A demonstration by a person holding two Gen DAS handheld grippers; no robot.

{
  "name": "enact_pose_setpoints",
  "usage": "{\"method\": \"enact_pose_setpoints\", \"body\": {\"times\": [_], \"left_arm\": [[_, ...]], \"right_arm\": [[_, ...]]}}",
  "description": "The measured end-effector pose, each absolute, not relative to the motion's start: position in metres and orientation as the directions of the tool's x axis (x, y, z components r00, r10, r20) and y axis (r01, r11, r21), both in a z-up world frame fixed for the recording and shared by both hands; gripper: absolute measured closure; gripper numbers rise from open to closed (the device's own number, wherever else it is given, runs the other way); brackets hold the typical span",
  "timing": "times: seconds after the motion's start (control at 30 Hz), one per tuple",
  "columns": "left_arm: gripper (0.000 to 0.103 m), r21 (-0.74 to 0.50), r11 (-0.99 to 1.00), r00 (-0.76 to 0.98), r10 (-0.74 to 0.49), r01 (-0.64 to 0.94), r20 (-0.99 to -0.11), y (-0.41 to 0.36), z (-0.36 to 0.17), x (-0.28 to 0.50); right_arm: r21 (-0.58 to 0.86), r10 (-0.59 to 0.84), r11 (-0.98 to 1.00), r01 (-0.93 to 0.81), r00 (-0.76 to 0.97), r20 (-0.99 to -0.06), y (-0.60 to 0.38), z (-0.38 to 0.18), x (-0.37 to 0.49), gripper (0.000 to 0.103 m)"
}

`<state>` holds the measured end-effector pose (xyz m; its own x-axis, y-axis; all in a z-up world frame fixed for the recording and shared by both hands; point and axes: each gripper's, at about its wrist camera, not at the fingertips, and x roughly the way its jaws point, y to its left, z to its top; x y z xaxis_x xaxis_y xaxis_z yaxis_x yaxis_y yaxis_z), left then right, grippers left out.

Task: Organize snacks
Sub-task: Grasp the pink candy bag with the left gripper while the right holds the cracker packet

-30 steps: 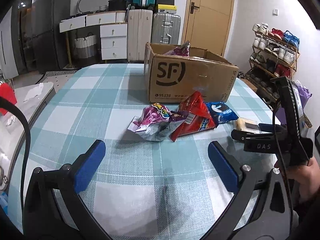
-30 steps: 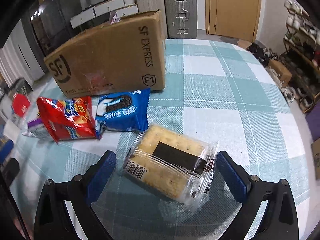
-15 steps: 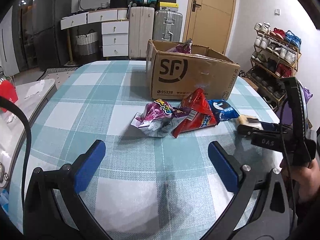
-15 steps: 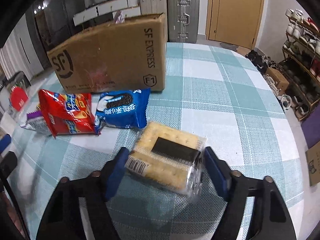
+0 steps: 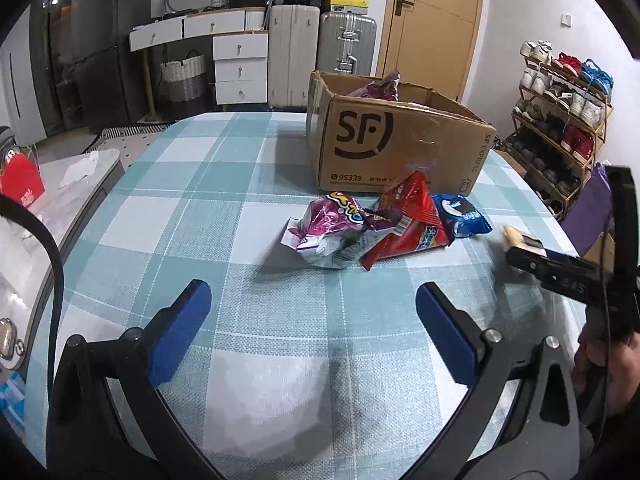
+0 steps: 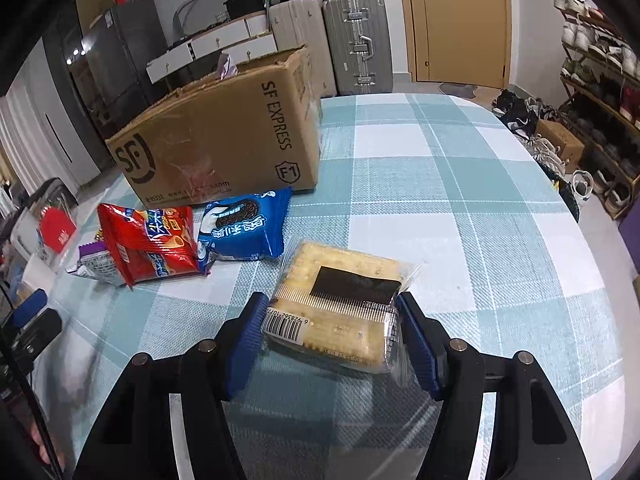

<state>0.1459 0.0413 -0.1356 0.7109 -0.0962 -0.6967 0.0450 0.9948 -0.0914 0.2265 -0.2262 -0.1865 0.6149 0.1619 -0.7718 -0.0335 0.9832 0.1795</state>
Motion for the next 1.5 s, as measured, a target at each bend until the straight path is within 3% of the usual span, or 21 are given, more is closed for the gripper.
{"method": "enact_pose_setpoints", "body": {"times": [0.53, 1.3, 1.4, 1.47, 1.5], "left_arm": [[0.001, -0.092, 0.996, 0.665, -0.069, 0.000, -0.744, 0.048, -0.142, 0.197], [0.001, -0.471, 0.882, 0.564, -0.388, 0.000, -0.729, 0.069, -0.179, 0.263], [0.006, -0.491, 0.871, 0.570, -0.410, 0.013, -0.712, 0.069, -0.180, 0.263], [0.029, -0.548, 0.836, 0.548, -0.474, 0.034, -0.689, 0.068, -0.183, 0.262], [0.034, -0.578, 0.815, 0.530, -0.508, 0.039, -0.680, 0.067, -0.185, 0.262]], "right_arm": [[0.313, 0.298, 0.945, -0.098, 0.654, -0.695, -0.236, -0.178, 0.192, 0.038], [0.380, 0.330, 0.922, -0.066, 0.646, -0.688, -0.249, -0.183, 0.194, 0.038], [0.384, 0.331, 0.921, -0.063, 0.645, -0.688, -0.249, -0.183, 0.194, 0.038], [0.387, 0.332, 0.920, -0.060, 0.645, -0.688, -0.249, -0.183, 0.194, 0.038], [0.388, 0.332, 0.920, -0.060, 0.645, -0.688, -0.249, -0.183, 0.194, 0.037]]}}
